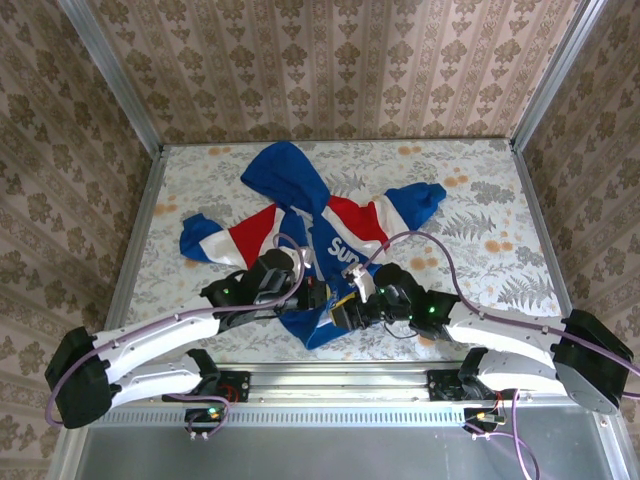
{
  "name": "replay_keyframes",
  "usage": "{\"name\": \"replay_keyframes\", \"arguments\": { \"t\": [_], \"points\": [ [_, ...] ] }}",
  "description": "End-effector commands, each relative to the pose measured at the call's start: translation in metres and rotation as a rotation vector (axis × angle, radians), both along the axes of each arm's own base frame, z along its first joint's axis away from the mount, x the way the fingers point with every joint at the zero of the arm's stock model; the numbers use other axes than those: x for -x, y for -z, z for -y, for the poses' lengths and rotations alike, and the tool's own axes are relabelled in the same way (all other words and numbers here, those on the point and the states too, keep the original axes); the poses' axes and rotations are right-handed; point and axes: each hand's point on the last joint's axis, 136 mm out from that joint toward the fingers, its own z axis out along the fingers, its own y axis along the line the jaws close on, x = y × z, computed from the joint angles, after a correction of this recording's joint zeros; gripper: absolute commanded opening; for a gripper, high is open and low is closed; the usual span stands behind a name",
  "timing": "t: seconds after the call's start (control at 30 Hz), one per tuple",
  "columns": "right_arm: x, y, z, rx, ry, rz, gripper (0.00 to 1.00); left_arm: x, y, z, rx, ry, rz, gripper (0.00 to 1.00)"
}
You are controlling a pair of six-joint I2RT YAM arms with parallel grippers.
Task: Zip up the jacket
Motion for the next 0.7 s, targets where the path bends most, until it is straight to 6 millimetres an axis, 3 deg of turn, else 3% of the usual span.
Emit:
{"name": "replay_keyframes", "arguments": {
  "t": [0.0,0.2,0.4,0.67],
  "points": [
    [-0.016,-0.019,-0.007,-0.032,0.052,0.057,0.4,0.0,-0.007,-0.003,0.018,-0.018,0.014,0.0],
    [-0.029,-0.016,-0.005,0.007,0.107,0.08,0.38,0.001,-0.008,-0.005,0.026,-0.02,0.019,0.0],
    [-0.026,-0.014,0.005,0.04,0.105,0.114,0.17,0.002,-0.003,-0.011,0.003,-0.025,0.018,0.0],
    [-0.022,-0.013,0.014,0.058,0.103,0.129,0.05,0.003,-0.001,-0.013,-0.004,-0.019,0.021,0.0]
  ]
}}
